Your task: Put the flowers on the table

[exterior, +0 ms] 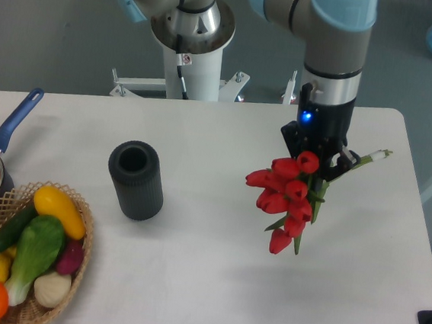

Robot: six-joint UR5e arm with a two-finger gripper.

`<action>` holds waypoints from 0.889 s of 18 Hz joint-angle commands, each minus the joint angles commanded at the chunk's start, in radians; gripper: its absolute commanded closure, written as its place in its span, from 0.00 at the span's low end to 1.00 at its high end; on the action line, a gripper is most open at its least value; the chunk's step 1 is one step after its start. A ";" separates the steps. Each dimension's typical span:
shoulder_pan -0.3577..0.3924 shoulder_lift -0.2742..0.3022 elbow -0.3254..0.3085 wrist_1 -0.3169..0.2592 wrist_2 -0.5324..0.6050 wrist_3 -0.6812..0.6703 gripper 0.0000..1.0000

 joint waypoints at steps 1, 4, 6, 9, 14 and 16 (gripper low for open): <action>-0.003 -0.011 -0.002 0.000 0.006 0.000 0.96; -0.037 -0.028 0.000 0.002 0.041 -0.020 0.95; -0.040 -0.032 0.000 0.002 0.040 -0.034 0.95; -0.049 -0.057 0.000 0.002 0.034 -0.044 0.95; -0.112 -0.126 -0.006 0.011 0.038 -0.086 0.94; -0.114 -0.127 -0.024 0.017 0.038 -0.084 0.93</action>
